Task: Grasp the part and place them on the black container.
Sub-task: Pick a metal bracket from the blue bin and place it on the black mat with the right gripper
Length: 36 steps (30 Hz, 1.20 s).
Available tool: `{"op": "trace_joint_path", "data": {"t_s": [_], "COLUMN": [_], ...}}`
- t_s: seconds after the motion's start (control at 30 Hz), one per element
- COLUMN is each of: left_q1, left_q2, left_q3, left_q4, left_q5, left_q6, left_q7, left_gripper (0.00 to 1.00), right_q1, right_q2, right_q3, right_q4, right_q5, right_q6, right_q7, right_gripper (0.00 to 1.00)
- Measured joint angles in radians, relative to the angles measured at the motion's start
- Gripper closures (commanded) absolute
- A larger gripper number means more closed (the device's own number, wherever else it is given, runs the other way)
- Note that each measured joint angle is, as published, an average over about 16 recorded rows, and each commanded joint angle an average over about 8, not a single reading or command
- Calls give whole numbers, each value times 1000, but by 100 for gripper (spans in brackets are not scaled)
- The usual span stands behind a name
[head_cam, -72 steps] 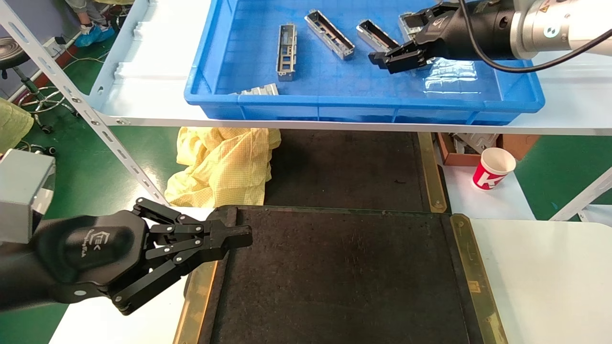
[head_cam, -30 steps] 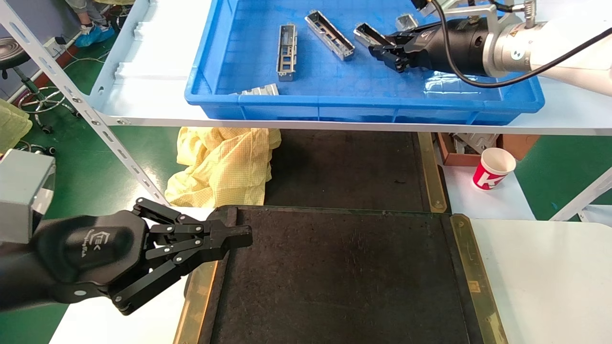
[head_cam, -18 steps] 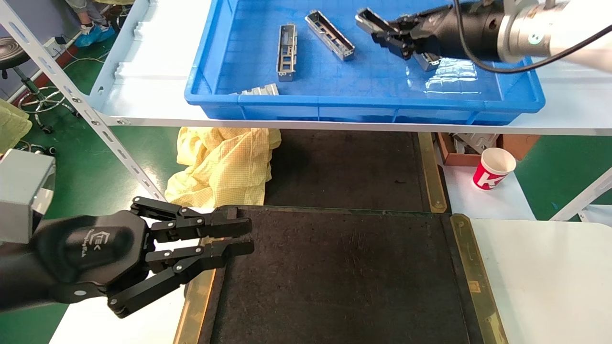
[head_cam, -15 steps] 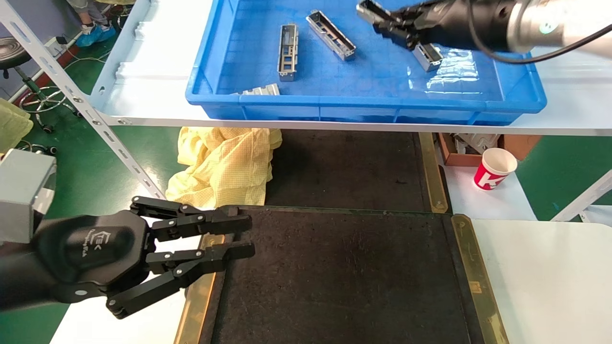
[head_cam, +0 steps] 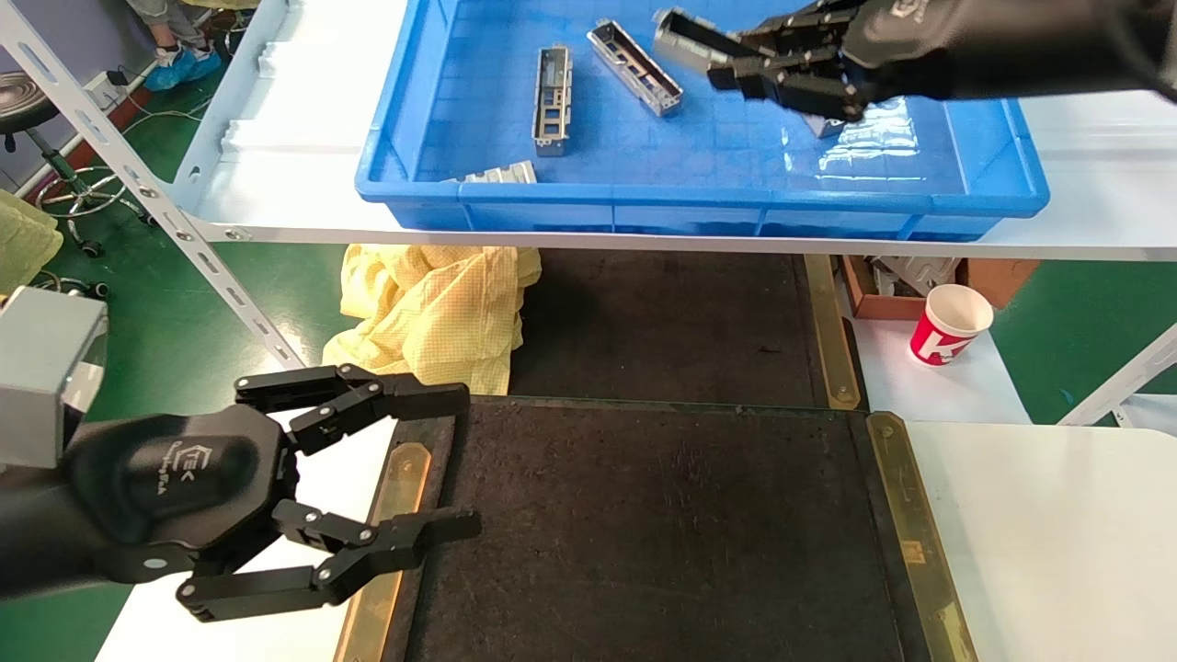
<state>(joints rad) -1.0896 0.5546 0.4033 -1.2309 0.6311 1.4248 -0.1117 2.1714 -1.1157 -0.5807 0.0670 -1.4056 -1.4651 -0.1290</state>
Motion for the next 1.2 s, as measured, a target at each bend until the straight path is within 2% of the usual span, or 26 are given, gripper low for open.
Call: {"op": "trace_joint_path", "data": {"t_s": [0.17, 0.33, 0.83, 1.0, 1.2], "left_q1": [0, 0, 0, 0, 0], "left_q2": [0, 0, 0, 0, 0], "left_q3": [0, 0, 0, 0, 0], "left_q4": [0, 0, 0, 0, 0], "left_q5": [0, 0, 0, 0, 0], "left_q6": [0, 0, 0, 0, 0], "left_q7": [0, 0, 0, 0, 0], "left_gripper": [0, 0, 0, 0, 0], "right_q1": [-1, -34, -225, -254, -268], "right_q2": [38, 82, 277, 296, 266], "right_q3": [-15, -45, -236, -306, -385], "right_q4": [39, 126, 600, 677, 692], "right_q5": [7, 47, 393, 477, 529], "right_q6": [-98, -141, -135, -130, -127], "right_q7": [-12, 0, 178, 205, 190], "right_gripper": [100, 100, 100, 100, 100]}}
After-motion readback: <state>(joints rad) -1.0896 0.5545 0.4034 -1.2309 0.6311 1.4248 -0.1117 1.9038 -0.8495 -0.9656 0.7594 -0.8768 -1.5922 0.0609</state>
